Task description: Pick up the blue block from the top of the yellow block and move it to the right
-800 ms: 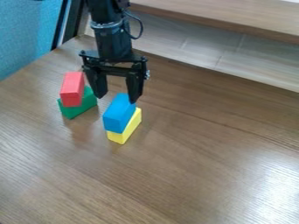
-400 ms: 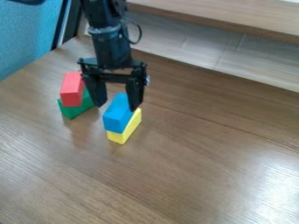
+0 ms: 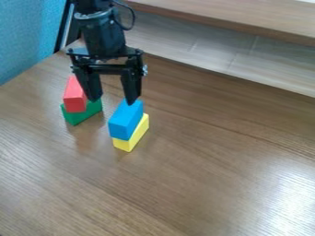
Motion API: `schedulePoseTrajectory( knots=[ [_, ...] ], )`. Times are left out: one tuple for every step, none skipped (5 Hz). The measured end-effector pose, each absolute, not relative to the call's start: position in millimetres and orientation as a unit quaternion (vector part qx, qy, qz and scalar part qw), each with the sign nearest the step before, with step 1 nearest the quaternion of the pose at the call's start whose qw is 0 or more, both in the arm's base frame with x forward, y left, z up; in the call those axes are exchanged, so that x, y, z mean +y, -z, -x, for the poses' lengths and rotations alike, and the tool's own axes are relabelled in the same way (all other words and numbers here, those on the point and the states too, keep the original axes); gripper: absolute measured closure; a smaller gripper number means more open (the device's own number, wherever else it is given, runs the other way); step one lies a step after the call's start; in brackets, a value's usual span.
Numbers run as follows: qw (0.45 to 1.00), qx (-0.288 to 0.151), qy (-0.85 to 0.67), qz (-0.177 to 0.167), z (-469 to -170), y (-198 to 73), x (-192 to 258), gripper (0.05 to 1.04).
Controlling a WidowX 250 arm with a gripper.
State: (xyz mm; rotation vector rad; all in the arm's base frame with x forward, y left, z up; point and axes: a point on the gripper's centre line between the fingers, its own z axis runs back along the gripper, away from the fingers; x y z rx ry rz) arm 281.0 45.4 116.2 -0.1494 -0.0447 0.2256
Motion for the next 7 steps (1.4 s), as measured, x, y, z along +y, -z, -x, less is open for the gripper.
schedulePoseTrajectory(
  knots=[
    [0.99,-0.02,-0.126,0.06,-278.3,-107.9,56.5,0.083],
    [0.989,-0.013,-0.139,0.057,-278.2,-95.3,58.8,0.083],
    [0.987,-0.009,-0.151,0.057,-278.8,-86.5,57.0,0.083],
    [0.987,-0.009,-0.146,0.065,-283.9,-80.5,44.9,0.083],
    [0.986,-0.011,-0.149,0.067,-286.6,-76.7,42.1,0.083],
    [0.986,0.001,-0.153,0.06,-288.8,-63.1,40.3,0.083],
    [0.987,-0.003,-0.155,0.044,-292.9,-55.4,41.2,0.124]
  ],
)
